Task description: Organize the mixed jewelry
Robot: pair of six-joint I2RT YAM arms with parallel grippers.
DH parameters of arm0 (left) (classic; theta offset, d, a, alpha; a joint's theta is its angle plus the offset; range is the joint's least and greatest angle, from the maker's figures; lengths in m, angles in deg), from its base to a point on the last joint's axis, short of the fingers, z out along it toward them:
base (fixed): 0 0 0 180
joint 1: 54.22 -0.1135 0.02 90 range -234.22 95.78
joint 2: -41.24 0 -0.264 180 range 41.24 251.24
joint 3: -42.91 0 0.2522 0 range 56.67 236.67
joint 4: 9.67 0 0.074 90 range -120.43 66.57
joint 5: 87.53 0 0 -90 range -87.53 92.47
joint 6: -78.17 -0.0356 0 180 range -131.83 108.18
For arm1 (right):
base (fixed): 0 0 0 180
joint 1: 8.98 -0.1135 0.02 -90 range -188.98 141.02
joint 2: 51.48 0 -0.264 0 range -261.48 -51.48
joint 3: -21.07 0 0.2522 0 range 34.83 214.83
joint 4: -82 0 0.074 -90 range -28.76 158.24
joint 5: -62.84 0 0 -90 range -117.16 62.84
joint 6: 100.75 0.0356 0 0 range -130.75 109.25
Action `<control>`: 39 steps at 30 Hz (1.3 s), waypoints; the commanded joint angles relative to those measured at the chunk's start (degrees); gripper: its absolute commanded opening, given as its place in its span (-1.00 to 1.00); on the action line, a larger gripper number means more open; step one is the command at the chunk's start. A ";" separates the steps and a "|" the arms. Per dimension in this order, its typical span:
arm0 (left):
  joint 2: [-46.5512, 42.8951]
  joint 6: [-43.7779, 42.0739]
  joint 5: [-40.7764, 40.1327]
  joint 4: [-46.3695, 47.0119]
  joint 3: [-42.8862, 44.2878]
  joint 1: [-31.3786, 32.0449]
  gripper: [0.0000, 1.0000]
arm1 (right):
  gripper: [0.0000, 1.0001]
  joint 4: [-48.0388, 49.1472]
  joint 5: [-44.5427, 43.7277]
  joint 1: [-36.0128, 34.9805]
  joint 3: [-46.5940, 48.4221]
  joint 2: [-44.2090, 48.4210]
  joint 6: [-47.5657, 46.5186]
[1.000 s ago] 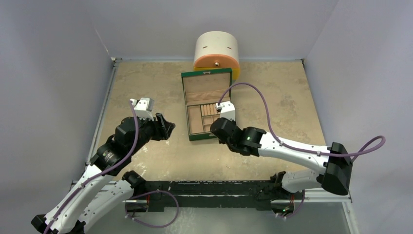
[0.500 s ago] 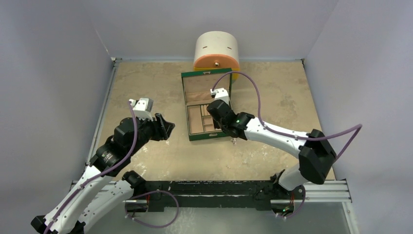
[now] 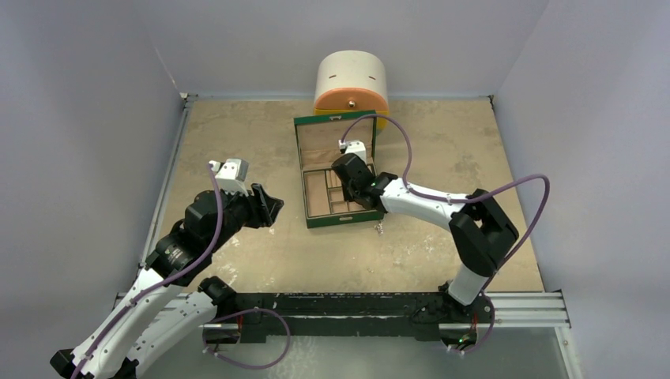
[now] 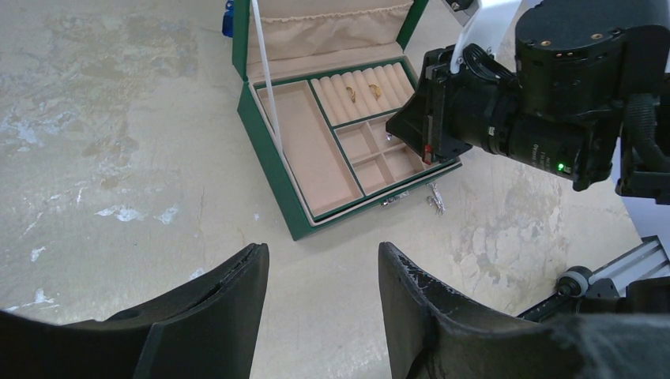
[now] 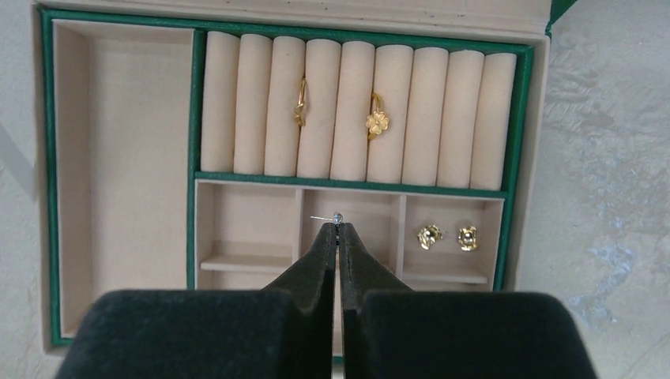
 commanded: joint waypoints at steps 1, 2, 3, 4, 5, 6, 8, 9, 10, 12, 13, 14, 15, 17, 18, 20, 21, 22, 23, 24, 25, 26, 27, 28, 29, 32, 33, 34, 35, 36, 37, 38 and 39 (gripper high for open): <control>-0.21 -0.43 -0.75 1.21 1.42 -0.25 0.05 | -1.00 2.33 1.19 0.83 2.68 -1.17 -0.16; -0.13 -0.47 -0.75 1.22 1.43 -0.30 0.05 | -1.00 2.42 1.13 0.92 2.71 -1.57 -0.12; -0.12 -0.43 -0.75 1.21 1.45 -0.35 0.05 | -1.00 2.51 1.17 1.09 2.73 -1.93 0.01; -0.08 -0.47 -0.75 1.21 1.48 -0.28 0.05 | -1.00 2.53 1.14 1.28 2.70 -2.23 0.12; -0.08 -0.43 -0.75 1.20 1.44 -0.33 0.05 | -1.00 2.53 1.11 1.51 2.69 -2.58 0.27; -0.06 -0.47 -0.75 1.21 1.48 -0.40 0.05 | -1.00 2.60 1.11 1.70 2.69 -2.85 0.38; 0.03 -0.43 -0.84 1.18 1.45 -0.38 0.05 | -1.00 2.53 1.20 2.00 2.75 -3.33 0.62; -0.01 -0.43 -0.84 1.21 1.42 -0.34 0.05 | -1.00 2.53 1.28 2.00 2.73 -3.50 0.71; 0.05 -0.44 -0.84 1.19 1.46 -0.33 0.06 | -1.00 2.59 1.52 2.01 2.69 -3.55 0.83; 0.13 -0.43 -0.92 1.18 1.49 -0.33 0.05 | -0.84 2.70 1.82 2.08 2.54 -3.44 1.08; 0.18 -0.44 -0.85 1.21 1.48 -0.33 0.05 | -0.76 2.58 2.07 2.08 2.47 -3.20 1.23; 0.24 -0.45 -0.84 1.14 1.48 -0.33 0.05 | -0.70 2.58 2.29 2.03 2.32 -2.76 1.41; 0.31 -0.43 -0.84 1.14 1.49 -0.33 0.05 | -0.65 2.68 2.41 2.01 2.03 -2.24 1.53; 0.40 -0.45 -0.84 1.13 1.50 -0.33 0.05 | -0.62 2.72 2.63 2.06 1.45 -0.54 1.59; 0.35 -0.43 -0.84 1.14 1.42 -0.40 0.05 | -0.61 2.60 2.72 2.09 1.26 0.22 1.76; 0.37 -0.51 -0.84 1.14 1.48 -0.33 0.05 | -0.57 2.43 2.59 2.06 0.80 2.06 1.99; 0.46 -0.45 -0.92 1.14 1.43 -0.35 0.05 | -0.56 2.46 2.31 2.03 0.49 3.05 1.99; 0.44 -0.51 -0.93 1.14 1.49 -0.34 0.05 | -0.54 2.40 2.18 1.97 0.16 4.06 1.93; 0.49 -0.47 -0.93 1.14 1.45 -0.35 0.05 | -0.53 2.17 2.16 1.99 -0.06 4.97 1.76; 0.56 -0.43 -0.93 1.14 1.48 -0.33 0.05 | -0.53 1.76 2.28 2.00 -0.37 6.04 1.68; 0.56 -0.43 -1.01 1.14 1.50 -0.34 0.05 | -0.52 1.40 2.66 1.96 -0.93 7.18 1.65; 0.56 -0.43 -1.02 1.14 1.48 -0.37 0.05 | -0.52 0.98 3.18 2.02 -1.45 8.30 1.65; 0.62 -0.43 -1.02 1.14 1.49 -0.34 0.06 | -0.52 0.50 3.74 2.03 -2.10 9.48 1.78; 0.63 -0.43 -1.02 1.14 1.42 -0.35 0.05 | -0.52 0.14 4.30 1.97 -2.90 10.71 1.88; 0.77 -0.43 -0.94 1.14 1.49 -0.34 0.05 | -0.52 -0.07 5.03 1.98 -3.79 12.15 1.86; 1.01 -0.51 -0.84 1.14 1.47 -0.33 0.05 | -0.52 -0.74 7.01 1.85 -6.94 16.54 1.99; 0.99 -0.51 -0.80 1.14 1.50 -0.33 0.05 | -0.52 -1.03 7.56 1.75 -8.02 17.95 2.10; 0.98 -0.51 -0.76 1.17 1.47 -0.35 0.05 | -0.52 -1.42 8.16 1.62 -9.17 19.90 2.28; 1.06 -0.51 -0.81 1.21 1.42 -0.33 0.05 | -0.52 -1.73 8.79 1.40 -10.41 21.34 2.53; 1.13 -0.51 -0.76 1.20 1.46 -0.41 0.06 | -0.52 -2.10 9.17 1.08 -11.60 22.59 2.83; 1.15 -0.51 -0.75 1.23 1.47 -0.43 0.06 | -0.52 -2.58 9.27 0.58 -12.84 23.79 3.18; 1.27 -0.58 -0.78 1.23 1.50 -0.46 0.05 | -0.52 -3.20 9.17 0.04 -13.94 24.83 3.66; 1.35 -0.60 -0.68 1.16 1.50 -0.42 0.05 | -0.52 -3.92 8.77 -0.82 -15.00 25.76 4.18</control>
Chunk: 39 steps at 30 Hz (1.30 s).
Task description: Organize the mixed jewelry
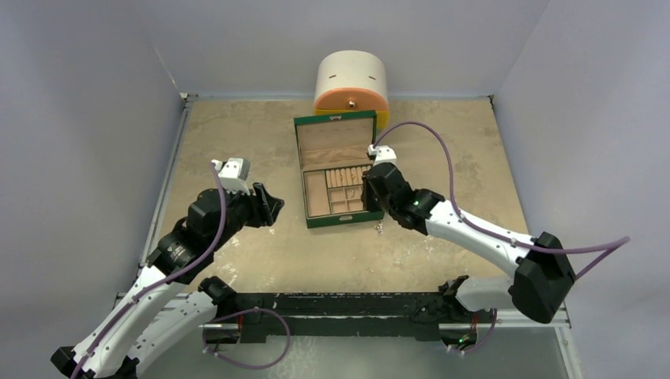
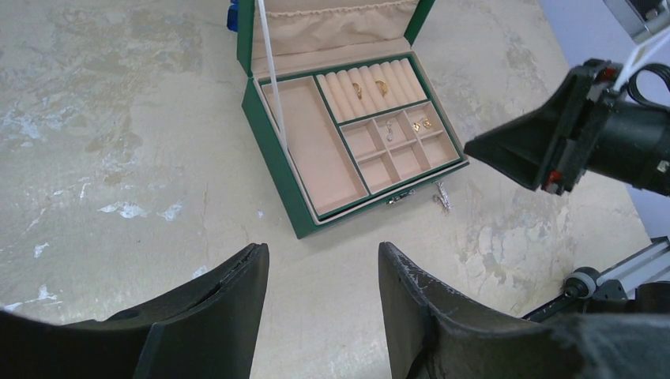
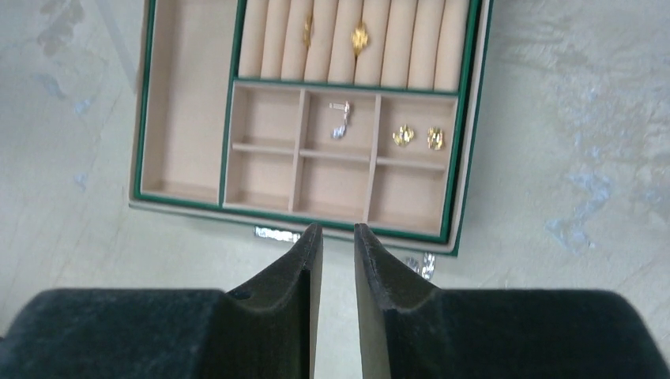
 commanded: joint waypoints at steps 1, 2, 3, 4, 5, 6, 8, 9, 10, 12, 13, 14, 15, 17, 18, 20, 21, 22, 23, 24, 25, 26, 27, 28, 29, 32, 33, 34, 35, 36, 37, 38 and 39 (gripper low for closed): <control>0.28 -0.60 -0.20 1.24 1.48 -0.37 0.05 | -0.52 -3.24 1.04 -2.86 -4.17 4.87 2.63; 0.40 -0.60 -0.11 1.31 1.50 -0.37 0.05 | -0.52 -3.82 0.84 -3.55 -5.16 5.57 3.33; 0.54 -0.65 -0.02 1.27 1.50 -0.42 0.05 | -0.52 -4.23 0.78 -4.30 -6.25 6.19 4.08; 0.63 -0.69 0.03 1.31 1.47 -0.51 0.05 | -0.52 -4.73 0.68 -5.18 -7.17 6.71 4.94; 0.69 -0.69 0.13 1.32 1.57 -0.47 0.06 | -0.52 -5.15 0.66 -6.05 -8.22 7.14 5.76; 0.78 -0.69 0.16 1.31 1.54 -0.46 0.05 | -0.52 -5.44 0.84 -7.04 -9.60 7.48 6.48; 0.78 -0.69 0.18 1.33 1.42 -0.51 0.05 | -0.52 -6.25 0.88 -8.89 -11.30 7.98 8.16; 0.67 -0.69 0.17 1.33 1.45 -0.54 0.05 | -0.52 -6.52 1.14 -9.70 -12.32 8.26 9.12; 0.69 -0.69 0.16 1.37 1.46 -0.55 0.05 | -0.51 -6.36 1.89 -10.21 -13.32 8.43 10.16; 0.54 -0.69 0.25 1.37 1.48 -0.57 0.05 | -0.51 -5.29 3.37 -11.16 -15.52 9.06 11.41; 0.59 -0.69 0.21 1.39 1.49 -0.57 0.05 | -0.51 -4.95 3.81 -11.57 -16.61 9.28 11.88; 0.51 -0.69 0.24 1.40 1.50 -0.55 0.05 | -0.51 -4.67 4.23 -11.90 -17.52 9.55 12.33; 0.46 -0.69 0.24 1.40 1.48 -0.59 0.05 | -0.51 -4.45 4.58 -12.32 -18.21 9.69 12.74; 0.44 -0.62 0.23 1.40 1.43 -0.60 0.05 | -0.50 -4.09 5.01 -12.94 -19.57 9.80 13.51; 0.44 -0.66 0.25 1.39 1.45 -0.56 0.05 | -0.49 -3.78 5.36 -13.20 -20.18 9.81 13.84; 0.42 -0.68 0.21 1.40 1.49 -0.56 0.05 | -0.49 -3.30 5.75 -14.14 -20.99 9.72 14.24; 0.43 -0.69 0.32 1.36 1.49 -0.55 0.05 | -0.49 -3.12 5.76 -14.66 -21.32 9.58 14.61; 0.38 -0.62 0.33 1.40 1.48 -0.55 0.05 | -0.48 -2.88 5.88 -15.13 -21.63 9.43 14.94; 0.34 -0.68 0.33 1.39 1.49 -0.55 0.05 | -0.48 -2.71 5.91 -15.90 -21.94 9.25 15.23; 0.34 -0.70 0.25 1.40 1.44 -0.57 0.05 | -0.48 -2.59 5.85 -16.60 -22.07 9.08 15.53; 0.29 -0.65 0.23 1.40 1.47 -0.55 0.05 | -0.48 -2.39 5.78 -17.25 -22.30 8.96 15.86; 0.27 -0.63 0.23 1.40 1.43 -0.56 0.05 | -0.48 -2.31 5.64 -17.86 -22.44 8.79 16.13; 0.26 -0.60 0.23 1.40 1.49 -0.59 0.05 | -0.47 -2.27 5.48 -18.47 -22.61 8.72 16.47; 0.25 -0.62 0.25 1.40 1.48 -0.60 0.05 | -0.47 -2.29 5.31 -18.89 -22.78 8.55 16.75; 0.20 -0.65 0.23 1.38 1.47 -0.58 0.05 | -0.46 -2.32 5.24 -19.30 -23.02 8.41 16.95; 0.32 -0.68 0.28 1.40 1.50 -0.55 0.05 | -0.45 -2.27 4.89 -20.25 -23.22 8.18 17.34; 0.35 -0.69 0.26 1.40 1.46 -0.55 0.05 | -0.45 -2.34 4.74 -20.44 -23.18 8.06 17.44; 0.35 -0.69 0.29 1.40 1.45 -0.59 0.05 | -0.45 -2.45 4.51 -20.61 -23.17 7.90 17.53; 0.28 -0.69 0.27 1.39 1.44 -0.57 0.05 | -0.45 -2.60 4.12 -20.70 -23.17 7.75 17.69; 0.30 -0.69 0.29 1.40 1.43 -0.55 0.06 | -0.45 -3.08 3.60 -20.78 -23.06 7.63 17.84; 0.30 -0.69 0.29 1.40 1.48 -0.63 0.06 | -0.44 -3.47 2.80 -20.92 -23.02 7.47 18.03; 0.27 -0.66 0.28 1.40 1.49 -0.57 0.06 | -0.44 -3.88 2.60 -20.99 -22.92 7.40 18.06; 0.26 -0.68 0.26 1.40 1.47 -0.55 0.06 | -0.44 -4.01 2.26 -21.03 -22.80 7.29 18.15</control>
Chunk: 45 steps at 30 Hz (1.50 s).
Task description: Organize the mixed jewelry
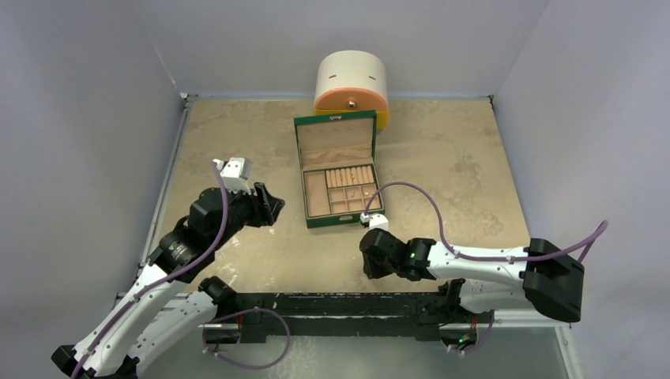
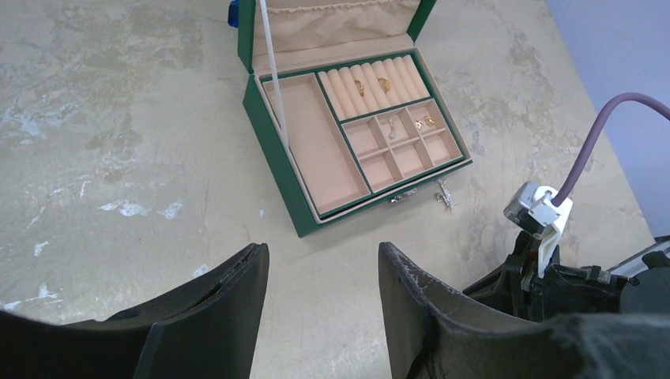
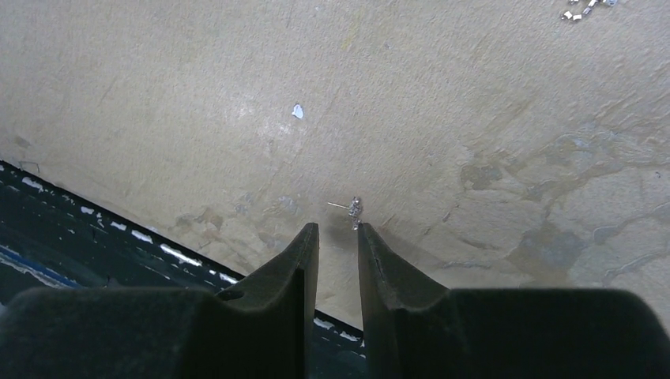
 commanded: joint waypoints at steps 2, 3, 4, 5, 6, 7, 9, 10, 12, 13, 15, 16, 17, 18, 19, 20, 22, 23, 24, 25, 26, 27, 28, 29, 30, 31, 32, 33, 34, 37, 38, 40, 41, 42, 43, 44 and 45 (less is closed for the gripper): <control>-0.47 -0.69 0.29 1.38 1.40 -0.54 0.05 | -0.44 -0.81 -3.39 -0.55 0.15 -0.41 1.42; -0.46 -0.69 0.25 1.38 1.43 -0.49 0.05 | -0.44 -0.73 -3.54 -0.63 0.21 -0.56 1.44; -0.51 -0.65 0.26 1.34 1.43 -0.52 0.05 | -0.44 -0.62 -3.75 -0.68 0.22 -0.77 1.42; -0.52 -0.69 0.25 1.37 1.45 -0.51 0.05 | -0.44 -0.60 -3.98 -0.69 0.20 -1.01 1.46; -0.52 -0.65 0.31 1.38 1.38 -0.56 0.05 | -0.44 -0.59 -4.15 -0.73 0.16 -1.34 1.44; -0.61 -0.69 0.24 1.38 1.37 -0.54 0.05 | -0.44 -0.55 -4.21 -0.71 0.27 -1.64 1.43; -0.60 -0.66 0.17 1.38 1.41 -0.58 0.05 | -0.44 -0.42 -4.30 -0.91 0.28 -2.32 1.41; -0.54 -0.64 0.20 1.38 1.35 -0.53 0.05 | -0.44 -0.44 -4.38 -1.01 0.38 -2.75 1.40; -0.53 -0.66 0.21 1.38 1.36 -0.52 0.05 | -0.44 -0.51 -4.55 -1.25 0.62 -3.17 1.41; -0.46 -0.68 0.25 1.34 1.41 -0.49 0.06 | -0.44 -0.51 -4.60 -1.35 0.70 -3.41 1.41; -0.45 -0.63 0.23 1.38 1.49 -0.57 0.05 | -0.45 -0.72 -4.71 -1.61 0.84 -3.77 1.33; -0.48 -0.61 0.29 1.38 1.48 -0.57 0.05 | -0.45 -0.80 -4.69 -1.77 1.04 -3.92 1.33; -0.44 -0.61 0.30 1.38 1.45 -0.57 0.06 | -0.46 -0.87 -4.73 -1.88 1.18 -4.11 1.33; -0.44 -0.65 0.27 1.38 1.47 -0.57 0.05 | -0.48 -1.00 -4.81 -2.10 1.36 -4.38 1.30; -0.44 -0.61 0.26 1.38 1.45 -0.57 0.05 | -0.51 -1.22 -4.97 -2.34 1.53 -4.61 1.33; -0.50 -0.61 0.31 1.38 1.42 -0.58 0.06 | -0.52 -1.70 -5.36 -2.56 1.78 -4.81 1.45; -0.45 -0.62 0.24 1.38 1.47 -0.58 0.05 | -0.54 -2.55 -6.22 -3.06 2.34 -5.49 1.74; -0.47 -0.63 0.25 1.37 1.44 -0.57 0.05 | -0.55 -2.89 -6.47 -3.33 2.69 -5.85 1.88; -0.44 -0.66 0.24 1.38 1.45 -0.58 0.05 | -0.55 -3.71 -7.22 -3.67 3.09 -6.25 2.19; -0.46 -0.69 0.27 1.38 1.44 -0.60 0.05 | -0.56 -4.32 -7.73 -4.04 3.51 -6.77 2.50; -0.48 -0.61 0.30 1.38 1.41 -0.60 0.05 | -0.58 -4.92 -8.28 -4.37 3.92 -7.18 2.81; -0.50 -0.63 0.32 1.38 1.41 -0.62 0.06 | -0.59 -5.39 -8.76 -4.69 4.23 -7.56 3.01; -0.44 -0.68 0.31 1.38 1.48 -0.58 0.05 | -0.61 -5.85 -9.21 -4.99 4.57 -7.97 3.33; -0.39 -0.68 0.27 1.38 1.50 -0.57 0.06 | -0.63 -6.25 -9.64 -5.33 4.85 -8.30 3.60; -0.42 -0.69 0.31 1.40 1.45 -0.57 0.05 | -0.65 -6.63 -9.93 -5.52 5.16 -8.69 3.81; -0.38 -0.69 0.29 1.43 1.46 -0.62 0.05 | -0.68 -7.04 -10.41 -5.85 5.44 -9.14 4.13; -0.42 -0.65 0.32 1.40 1.49 -0.58 0.05 | -0.72 -7.55 -10.70 -6.14 5.77 -9.50 4.37; -0.37 -0.69 0.32 1.38 1.50 -0.58 0.05 | -0.74 -8.04 -11.11 -6.34 6.11 -9.93 4.62; -0.41 -0.69 0.39 1.45 1.47 -0.60 0.05 | -0.77 -8.45 -11.40 -6.60 6.47 -10.32 4.80; -0.44 -0.69 0.35 1.44 1.43 -0.57 0.05 | -0.90 -9.75 -12.34 -7.28 7.60 -11.30 5.36; -0.37 -0.69 0.37 1.47 1.48 -0.57 0.05 | -0.95 -10.20 -12.63 -7.42 7.99 -11.50 5.51; -0.41 -0.69 0.47 1.47 1.45 -0.59 0.06 | -1.00 -11.00 -13.31 -7.77 8.76 -11.82 5.92; -0.37 -0.69 0.48 1.47 1.50 -0.62 0.05 | -1.00 -11.17 -13.58 -7.88 9.13 -11.90 6.16; -0.42 -0.69 0.45 1.47 1.49 -0.58 0.05 | -1.00 -11.38 -13.80 -7.97 9.54 -11.88 6.46; -0.41 -0.69 0.48 1.48 1.50 -0.58 0.05 | -1.00 -11.63 -14.04 -7.98 9.86 -11.92 6.81; -0.42 -0.69 0.50 1.47 1.50 -0.57 0.05 | -1.00 -11.99 -14.30 -7.98 10.18 -11.93 7.32; -0.48 -0.69 0.45 1.47 1.46 -0.62 0.05 | -1.00 -12.35 -14.58 -7.98 10.59 -11.98 7.76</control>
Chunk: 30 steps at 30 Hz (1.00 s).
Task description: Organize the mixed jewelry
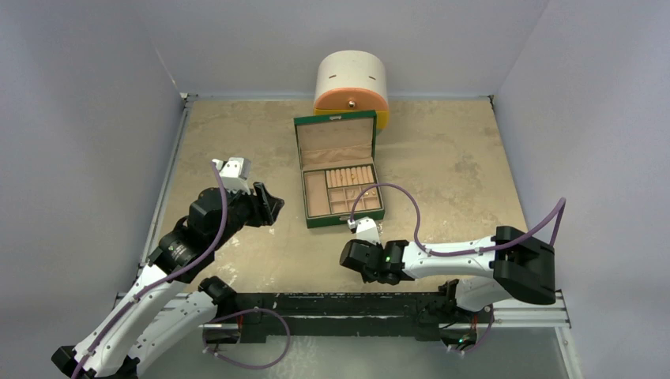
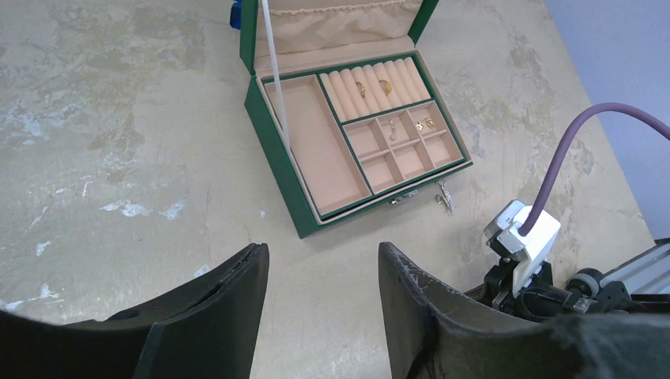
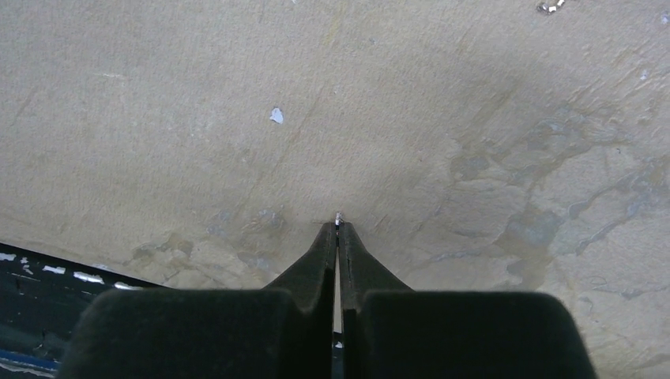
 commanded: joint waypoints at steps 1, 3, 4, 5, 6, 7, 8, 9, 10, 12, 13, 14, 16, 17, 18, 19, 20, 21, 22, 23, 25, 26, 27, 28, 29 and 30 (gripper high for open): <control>-0.31 -0.69 0.45 1.45 1.45 -0.32 0.05 | -1.00 -4.72 -3.20 -0.40 2.97 -0.20 3.50; -0.35 -0.69 0.55 1.47 1.48 -0.38 0.05 | -1.00 -6.11 -4.28 -0.40 3.95 -0.08 4.58; -0.38 -0.73 0.48 1.47 1.49 -0.34 0.05 | -1.00 -6.79 -4.76 -0.40 4.45 -0.04 5.03; -0.37 -0.70 0.50 1.47 1.49 -0.36 0.05 | -1.00 -7.86 -4.92 -0.40 4.86 0.03 5.56; -0.44 -0.69 0.54 1.47 1.48 -0.34 0.05 | -1.00 -8.47 -4.97 -0.44 5.36 0.21 5.94; -0.50 -0.69 0.56 1.47 1.47 -0.32 0.05 | -1.00 -8.94 -4.97 -0.43 5.79 0.33 6.15; -0.60 -0.69 0.57 1.47 1.43 -0.31 0.06 | -1.00 -9.29 -5.18 -0.40 6.26 0.49 6.09; -0.62 -0.69 0.56 1.47 1.47 -0.31 0.05 | -1.00 -9.57 -5.98 -0.40 6.71 0.72 6.00; -0.71 -0.69 0.57 1.47 1.45 -0.31 0.05 | -1.00 -10.01 -7.13 -0.33 7.39 0.85 5.95; -0.80 -0.69 0.65 1.47 1.42 -0.31 0.06 | -1.00 -11.25 -9.79 -0.19 9.14 0.92 5.74; -0.90 -0.69 0.70 1.47 1.41 -0.31 0.05 | -1.00 -11.98 -11.08 -0.03 10.13 0.93 5.57; -0.95 -0.69 0.71 1.51 1.37 -0.32 0.05 | -1.00 -12.48 -12.36 0.29 11.27 0.80 5.26; -1.14 -0.69 0.67 1.53 1.41 -0.32 0.05 | -1.00 -12.69 -13.93 1.18 13.77 0.26 3.96; -1.13 -0.69 0.65 1.56 1.39 -0.31 0.05 | -1.00 -12.21 -14.45 1.77 14.75 -0.08 2.71; -1.16 -0.69 0.71 1.56 1.40 -0.31 0.05 | -1.00 -11.77 -14.92 2.44 15.67 -0.49 1.18; -1.27 -0.69 0.65 1.48 1.40 -0.31 0.05 | -1.00 -11.60 -15.37 3.21 16.79 -0.95 0.19; -1.39 -0.69 0.59 1.47 1.36 -0.38 0.06 | -1.00 -11.29 -15.76 4.08 17.80 -1.26 -0.96; -1.42 -0.73 0.63 1.47 1.38 -0.34 0.05 | -1.00 -10.78 -16.01 5.00 18.68 -1.54 -2.24; -1.61 -0.70 0.55 1.47 1.39 -0.34 0.05 | -1.00 -10.00 -16.10 5.94 19.55 -1.67 -3.78; -1.72 -0.67 0.44 1.47 1.40 -0.32 0.05 | -1.00 -8.85 -16.13 6.79 20.05 -1.68 -5.55; -1.82 -0.60 0.39 1.47 1.37 -0.32 0.05 | -1.00 -6.17 -15.60 9.39 20.97 -1.65 -9.06; -1.86 -0.60 0.39 1.47 1.40 -0.31 0.05 | -1.00 -5.04 -15.46 10.43 21.43 -1.77 -10.45; -1.87 -0.60 0.37 1.47 1.37 -0.31 0.05 | -1.00 -3.87 -15.39 11.48 22.01 -2.02 -11.89; -1.95 -0.60 0.36 1.47 1.39 -0.31 0.05 | -1.00 -2.96 -15.24 12.42 22.63 -2.36 -13.32; -1.99 -0.62 0.38 1.47 1.41 -0.31 0.05 | -1.00 -2.08 -15.11 13.30 23.33 -2.71 -14.65; -1.99 -0.61 0.27 1.43 1.41 -0.36 0.05 | -1.00 -1.11 -15.01 14.12 24.04 -3.20 -16.05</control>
